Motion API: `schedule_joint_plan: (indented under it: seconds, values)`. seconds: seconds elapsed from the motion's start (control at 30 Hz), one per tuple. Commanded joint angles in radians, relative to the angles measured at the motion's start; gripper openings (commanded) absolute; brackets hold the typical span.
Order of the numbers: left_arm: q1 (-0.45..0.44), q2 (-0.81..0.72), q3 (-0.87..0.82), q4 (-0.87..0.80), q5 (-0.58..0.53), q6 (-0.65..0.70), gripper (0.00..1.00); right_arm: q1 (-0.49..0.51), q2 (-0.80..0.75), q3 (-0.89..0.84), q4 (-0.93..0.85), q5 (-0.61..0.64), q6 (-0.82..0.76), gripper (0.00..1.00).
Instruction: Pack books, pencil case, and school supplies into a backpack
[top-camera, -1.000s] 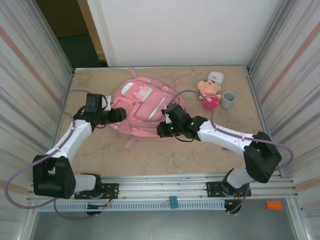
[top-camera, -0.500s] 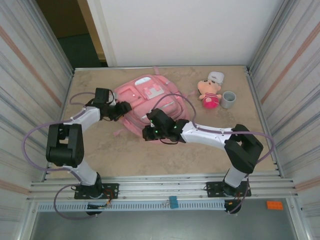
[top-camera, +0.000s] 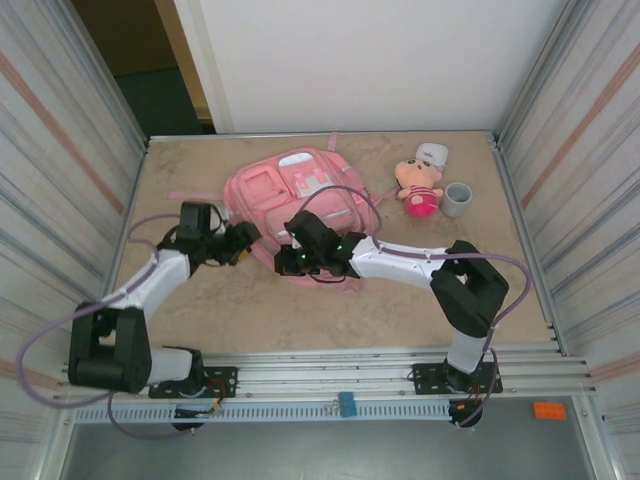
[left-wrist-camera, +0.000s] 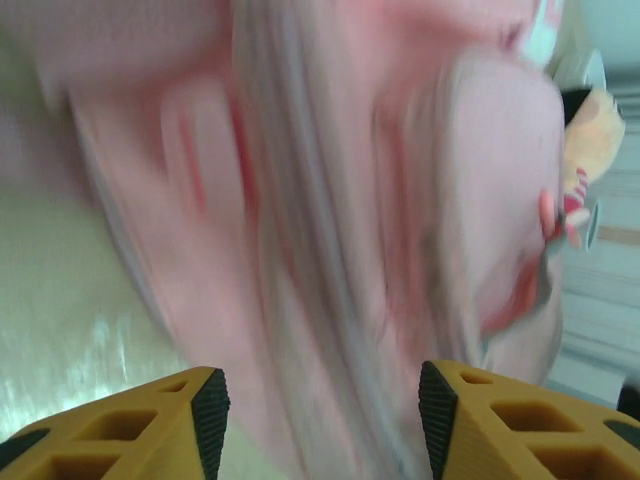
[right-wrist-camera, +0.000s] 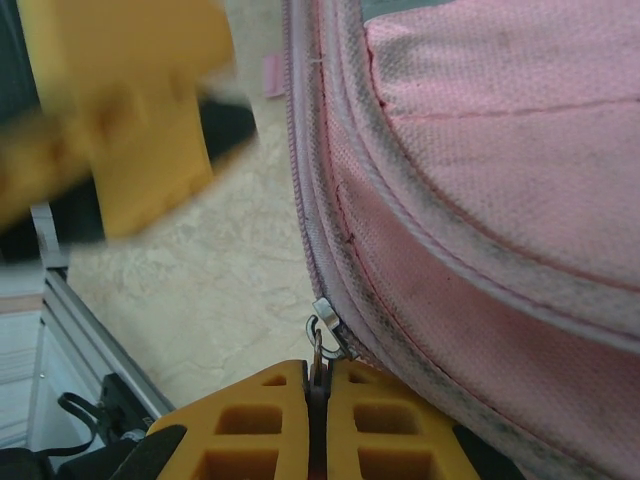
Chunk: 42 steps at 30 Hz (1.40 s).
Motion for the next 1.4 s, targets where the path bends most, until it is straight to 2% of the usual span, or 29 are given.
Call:
schedule_joint_plan:
  seconds: [0.0, 0.2, 0.37, 0.4, 0.57, 0.67, 0.77, 0.9, 1.1, 1.2, 1.37]
  values:
    - [-0.036, -0.067, -0.034, 0.044, 0.017, -0.121, 0.55, 0.01, 0.015, 0.052, 0.042, -0.034, -0.001, 0.0]
    - [-0.056, 0.0, -0.029, 0.102, 0.037, -0.143, 0.54, 0.018, 0.022, 0.059, 0.039, -0.034, -0.003, 0.0]
    - [-0.064, 0.074, -0.011, 0.168, 0.017, -0.147, 0.48, 0.024, 0.02, 0.073, 0.034, -0.052, -0.013, 0.0]
    - [-0.064, 0.089, -0.001, 0.167, 0.012, -0.142, 0.45, 0.026, 0.019, 0.076, 0.033, -0.06, -0.018, 0.0]
    - [-0.04, 0.133, 0.035, 0.141, -0.018, -0.086, 0.17, 0.031, -0.003, 0.078, -0.02, -0.048, -0.036, 0.0]
    - [-0.003, 0.136, 0.069, 0.064, -0.027, 0.008, 0.09, 0.017, -0.038, 0.059, -0.089, -0.025, -0.058, 0.0]
    - [0.039, 0.123, 0.081, 0.004, -0.048, 0.082, 0.07, -0.005, -0.084, 0.023, -0.158, -0.012, -0.077, 0.0]
    - [0.088, 0.123, 0.082, -0.007, -0.028, 0.116, 0.06, -0.037, -0.13, 0.005, -0.281, 0.005, -0.119, 0.0]
    - [0.094, 0.138, 0.105, -0.026, -0.007, 0.148, 0.05, -0.091, -0.142, -0.022, -0.375, 0.058, -0.155, 0.0]
    - [0.094, 0.133, 0.115, -0.041, -0.002, 0.157, 0.06, -0.097, -0.14, -0.034, -0.343, 0.041, -0.17, 0.0]
    - [0.094, 0.123, 0.106, -0.031, 0.022, 0.139, 0.07, -0.099, -0.109, -0.035, -0.263, 0.021, -0.169, 0.07]
